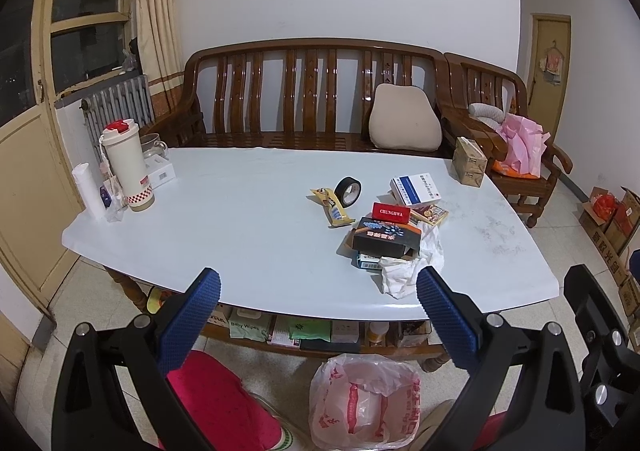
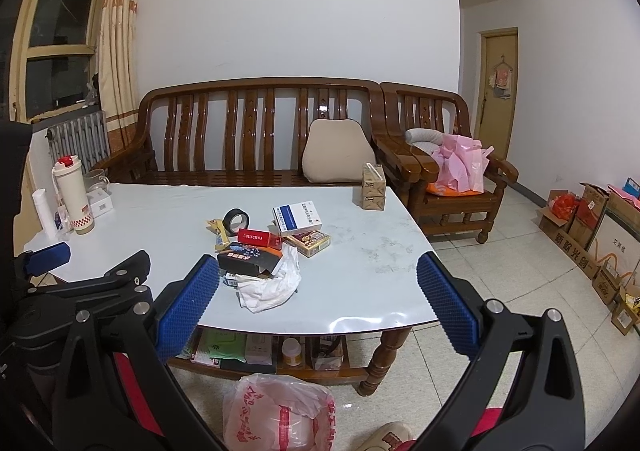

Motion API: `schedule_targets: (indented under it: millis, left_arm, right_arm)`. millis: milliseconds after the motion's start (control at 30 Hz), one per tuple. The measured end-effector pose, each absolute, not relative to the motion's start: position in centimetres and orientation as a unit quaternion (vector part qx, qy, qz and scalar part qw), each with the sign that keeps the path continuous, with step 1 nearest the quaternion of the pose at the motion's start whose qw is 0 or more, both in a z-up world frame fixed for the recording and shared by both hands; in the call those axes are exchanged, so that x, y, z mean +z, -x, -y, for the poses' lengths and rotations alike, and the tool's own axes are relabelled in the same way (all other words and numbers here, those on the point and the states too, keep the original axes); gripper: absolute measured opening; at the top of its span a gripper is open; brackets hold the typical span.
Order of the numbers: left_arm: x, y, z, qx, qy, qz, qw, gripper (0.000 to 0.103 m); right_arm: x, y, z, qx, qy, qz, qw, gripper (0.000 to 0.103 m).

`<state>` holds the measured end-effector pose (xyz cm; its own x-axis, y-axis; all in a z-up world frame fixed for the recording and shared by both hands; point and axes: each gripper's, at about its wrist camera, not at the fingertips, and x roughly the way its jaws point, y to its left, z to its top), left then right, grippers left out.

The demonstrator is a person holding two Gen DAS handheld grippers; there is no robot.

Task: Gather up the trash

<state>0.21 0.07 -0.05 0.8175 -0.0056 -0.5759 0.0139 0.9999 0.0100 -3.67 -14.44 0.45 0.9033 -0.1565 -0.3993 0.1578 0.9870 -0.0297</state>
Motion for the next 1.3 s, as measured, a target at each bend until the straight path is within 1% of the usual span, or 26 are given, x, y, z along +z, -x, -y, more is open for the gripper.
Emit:
schedule_targets:
  millis: [267,500,633,833,1100,1300]
  left_arm:
    - [0.3,-1.2,-0.2,-0.007,-0.007,-0.310,0.951,0.096]
    - [-0.1,-3.6,-0.7,-0.028,-0.002,-0.346,0.938,0.096]
    - [0.0,-6.3,-2.4,-0.034,-0.008,-0.381,0.924,0.096]
    - [0.3,-11.2,-4.9,-0.018,-0.022,-0.433,0.901,0.096]
    - [-0.5,-17.6,-4.7,-0.035,-0.019,-0.496,0.868,0.096]
    - [-1.2,-22.3,-3.9,-0.049,0.005,-0.535,0.843,0.096]
  right_arm:
    - [0.7,2.4,15.0,-0.067,-0.009,-0.215,0.974,0.097]
    - [0.5,0.1,16.1,-0.035,0.007,-0.227,0.973,0.097]
    - [0.9,-1.7,17.8,0.008,0.016,-0.230,0.973,0.097]
    - [2.4,-5.5,20.2,0.069,0.047,-0.260,0.962,0.097]
    - [4.6,-11.2,22.8,0.120,0.053,-0.307,0.943,0.097]
    - [4.7,-15.9,24.0,0.126,0.062,-0.341,0.929,0.097]
